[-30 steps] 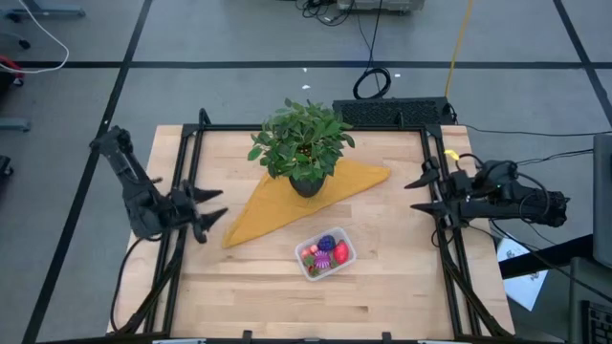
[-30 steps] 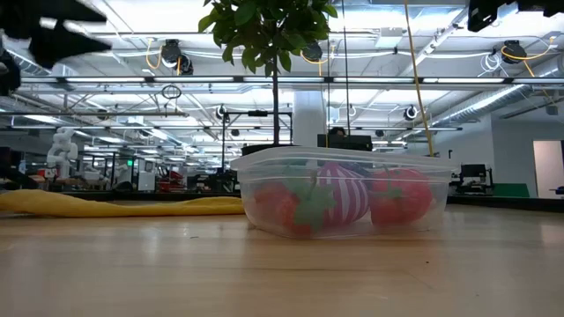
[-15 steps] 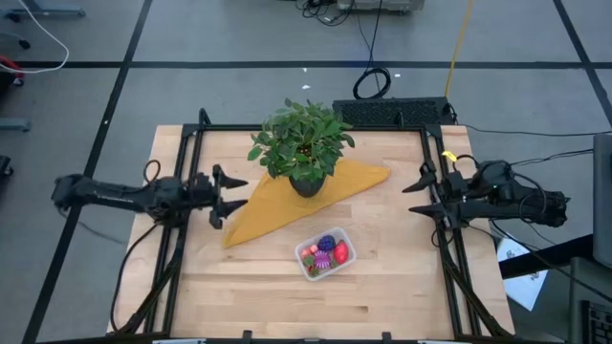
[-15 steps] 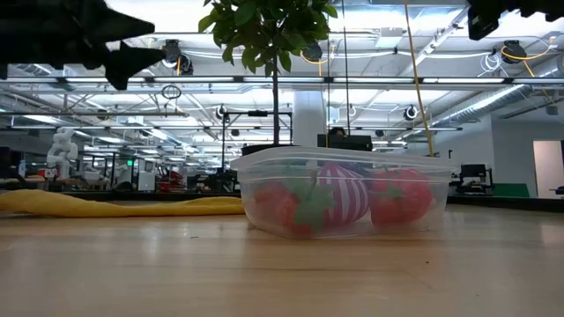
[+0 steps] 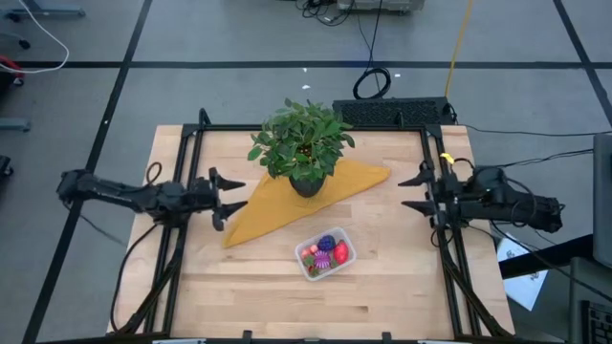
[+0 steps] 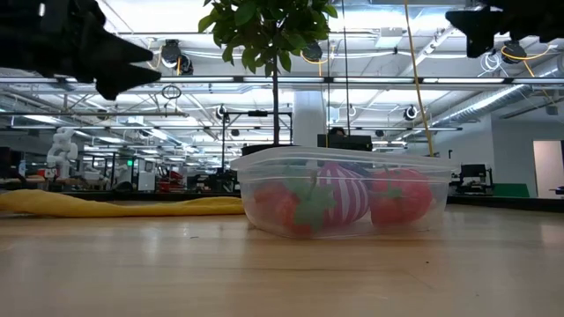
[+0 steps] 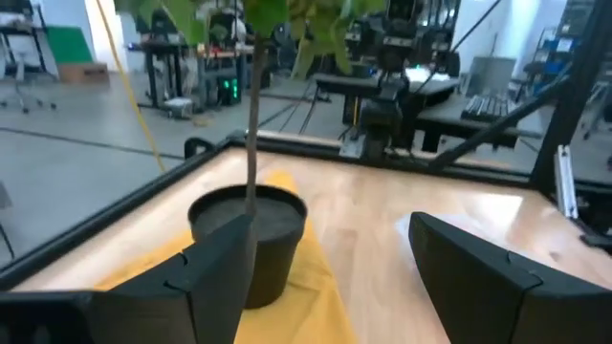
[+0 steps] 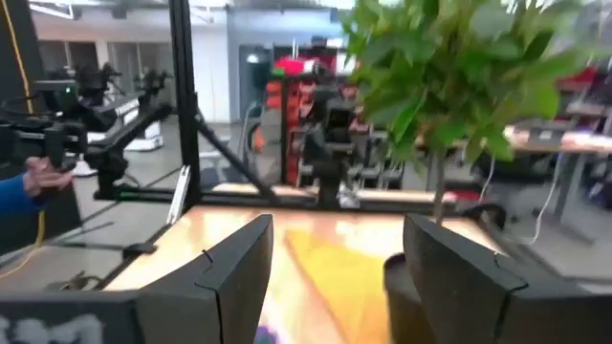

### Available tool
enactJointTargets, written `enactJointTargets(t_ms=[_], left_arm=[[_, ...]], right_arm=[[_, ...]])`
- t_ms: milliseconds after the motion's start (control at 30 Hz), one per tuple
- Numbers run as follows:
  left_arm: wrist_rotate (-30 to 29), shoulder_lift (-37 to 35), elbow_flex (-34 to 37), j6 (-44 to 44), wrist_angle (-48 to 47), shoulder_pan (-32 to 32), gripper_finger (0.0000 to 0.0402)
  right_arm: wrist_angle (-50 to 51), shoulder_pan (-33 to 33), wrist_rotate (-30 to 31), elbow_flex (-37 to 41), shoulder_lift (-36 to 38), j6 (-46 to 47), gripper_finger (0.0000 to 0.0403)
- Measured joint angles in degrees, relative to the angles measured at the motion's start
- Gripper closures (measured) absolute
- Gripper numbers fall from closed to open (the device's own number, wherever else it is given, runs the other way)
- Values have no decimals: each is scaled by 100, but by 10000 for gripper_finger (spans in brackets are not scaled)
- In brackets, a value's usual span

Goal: Pick and placing Produce into tupperware
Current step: Return to Home Position

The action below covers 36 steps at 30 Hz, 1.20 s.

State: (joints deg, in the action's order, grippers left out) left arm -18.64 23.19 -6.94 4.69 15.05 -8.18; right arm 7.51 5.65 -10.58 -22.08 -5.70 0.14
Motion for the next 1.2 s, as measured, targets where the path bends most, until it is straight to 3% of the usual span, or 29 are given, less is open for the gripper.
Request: enactJointTargets(t_ms=[167,300,433,567,667,767,967,1200], left_arm=[[-810,-581,0,-216,-208,-870,123],[-1757,-1062,0,-418,-450,-1635,123],[-2300,-1411,-2,-617,-611,-2456,123],[-3119,-1460,166,-548,-680,-3270,123],[-3800,-1459,553,-793,10,-3817,123],[-4305,-1443,633,-899,60,-4277,123],[-4987,-1408,634,-660,-109,-4991,124],[-5493,-1236,634,-10,-645,-5218,124]], right_arm=[[251,39,-18,11,566,-75,177],[401,38,-467,0,519,61,177],[459,35,-458,72,558,64,177],[346,35,-461,150,564,67,177],[218,36,-454,404,562,179,177],[-339,37,-439,810,562,266,177],[-1041,167,-414,1429,564,402,177],[-1461,390,-426,1891,561,588,177]])
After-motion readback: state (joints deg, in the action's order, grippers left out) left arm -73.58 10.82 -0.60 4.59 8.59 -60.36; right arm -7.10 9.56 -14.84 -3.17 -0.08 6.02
